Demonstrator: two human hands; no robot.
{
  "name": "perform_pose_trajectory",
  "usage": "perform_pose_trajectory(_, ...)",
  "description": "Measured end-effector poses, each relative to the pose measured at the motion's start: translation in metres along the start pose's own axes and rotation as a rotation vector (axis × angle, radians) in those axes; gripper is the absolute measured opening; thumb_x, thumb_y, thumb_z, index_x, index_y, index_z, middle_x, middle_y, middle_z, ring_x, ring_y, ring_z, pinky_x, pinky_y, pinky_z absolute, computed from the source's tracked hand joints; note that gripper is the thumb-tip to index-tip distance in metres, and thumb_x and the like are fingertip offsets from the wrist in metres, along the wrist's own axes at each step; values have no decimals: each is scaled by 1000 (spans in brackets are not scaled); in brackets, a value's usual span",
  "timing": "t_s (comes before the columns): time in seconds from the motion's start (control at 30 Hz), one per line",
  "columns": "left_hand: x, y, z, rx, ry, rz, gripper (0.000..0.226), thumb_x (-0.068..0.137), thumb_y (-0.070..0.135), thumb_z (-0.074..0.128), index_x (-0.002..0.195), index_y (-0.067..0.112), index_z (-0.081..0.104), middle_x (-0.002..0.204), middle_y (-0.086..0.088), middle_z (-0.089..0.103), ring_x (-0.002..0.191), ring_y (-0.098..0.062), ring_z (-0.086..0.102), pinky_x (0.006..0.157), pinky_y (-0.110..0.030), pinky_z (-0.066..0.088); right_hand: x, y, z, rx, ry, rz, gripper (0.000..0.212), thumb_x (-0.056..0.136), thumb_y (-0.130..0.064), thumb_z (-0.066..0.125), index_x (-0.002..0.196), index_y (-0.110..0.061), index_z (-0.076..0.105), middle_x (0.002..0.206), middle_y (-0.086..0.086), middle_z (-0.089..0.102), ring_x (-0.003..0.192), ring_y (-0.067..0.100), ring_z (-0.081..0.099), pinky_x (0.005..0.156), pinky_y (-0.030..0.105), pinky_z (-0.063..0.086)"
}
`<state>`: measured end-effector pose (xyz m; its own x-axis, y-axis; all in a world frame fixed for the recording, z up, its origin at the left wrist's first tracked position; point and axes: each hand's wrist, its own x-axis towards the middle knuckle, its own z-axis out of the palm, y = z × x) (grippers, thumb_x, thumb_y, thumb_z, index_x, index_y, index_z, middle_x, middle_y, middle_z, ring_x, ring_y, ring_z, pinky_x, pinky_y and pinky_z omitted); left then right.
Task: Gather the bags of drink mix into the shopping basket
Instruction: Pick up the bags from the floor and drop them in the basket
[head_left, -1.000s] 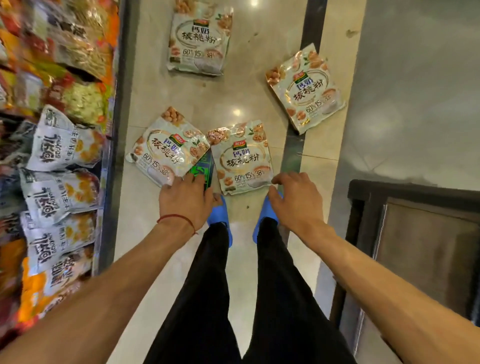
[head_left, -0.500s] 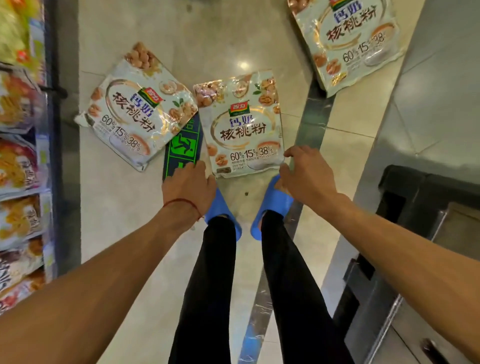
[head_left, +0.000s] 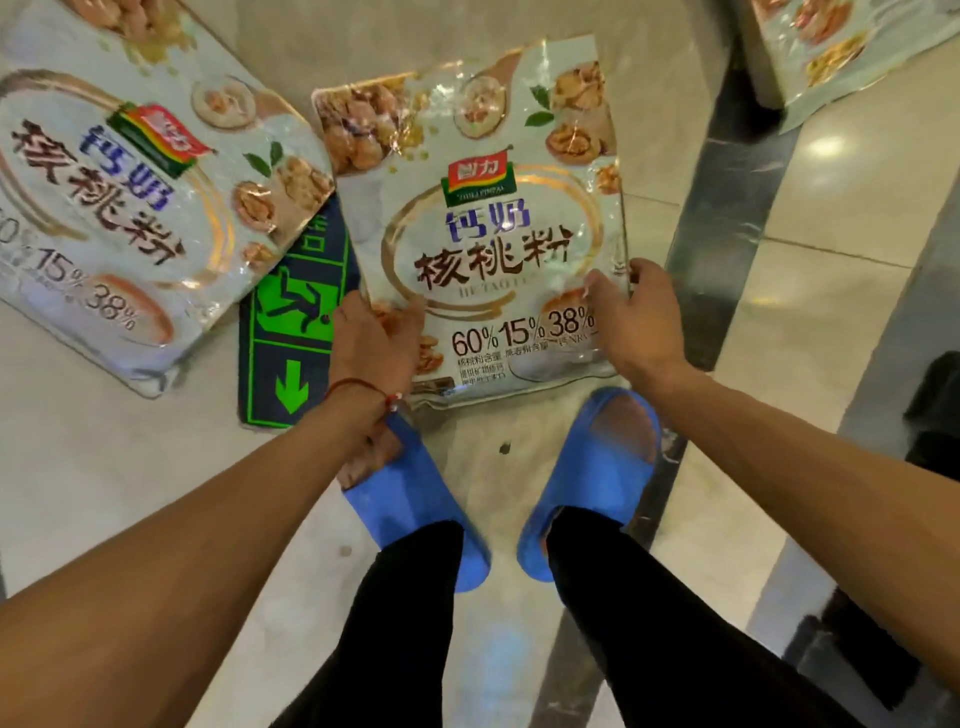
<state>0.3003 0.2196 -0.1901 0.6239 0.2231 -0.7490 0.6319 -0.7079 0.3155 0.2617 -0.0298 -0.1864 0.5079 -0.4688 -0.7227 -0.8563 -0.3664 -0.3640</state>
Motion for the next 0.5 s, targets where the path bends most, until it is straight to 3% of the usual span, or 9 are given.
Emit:
perform_pose_trajectory(0.07,12,-1,13,-190,20,-50,71,81,64,66,114,1,58,99,-8,66,84,-11,71,73,-32,59,24,19,17,58,1,-1,68,82,-71,54,120,-15,59,120,12,65,108,28,66,96,50,57)
perform_pose_trajectory(0.13,20,-3,25,-284,5,-89,52,91,42,70,115,-1,51,88,5,60,57,10,64,46,-9,47,17,2,20,121,7,41,56,86,-61,57,117,-15,55,120,12,64,106,27,66,93,45,57)
perform_pose_trajectory(0.2,18,-1,29,-313,14,-99,44,93,33,69,113,4,42,86,9,53,50,19,56,43,-5,42,13,-5,22,177,27,89,36,95,-46,60,115,-17,51,116,8,64,103,25,66,85,38,56)
perform_pose_trajectory(0.27,9,3,23,-364,20,-107,44,93,33,71,110,6,40,84,8,51,49,13,59,45,-8,45,6,-8,18,204,36,100,27,99,-36,62,114,-17,50,109,4,64,99,23,66,80,34,54)
perform_pose_trajectory(0.37,-19,13,3,-413,0,-150,44,91,29,74,109,8,41,82,4,51,43,6,57,44,-12,47,-21,-19,-1,200,35,55,29,98,-34,65,117,-14,55,108,2,67,97,19,68,80,32,58)
perform_pose_trajectory(0.43,-47,18,-18,-459,0,-185,43,88,25,77,109,7,43,82,0,54,40,5,57,38,-11,43,-51,-29,-20,194,30,16,33,98,-34,66,121,-12,59,107,1,69,93,12,68,74,21,56)
perform_pose_trajectory(0.5,-72,17,-37,-478,6,-180,49,83,29,82,109,5,48,90,-4,61,46,3,63,44,-20,53,-82,-38,-39,202,30,-27,31,98,-33,68,120,-12,62,103,-3,70,88,-1,66,72,15,55)
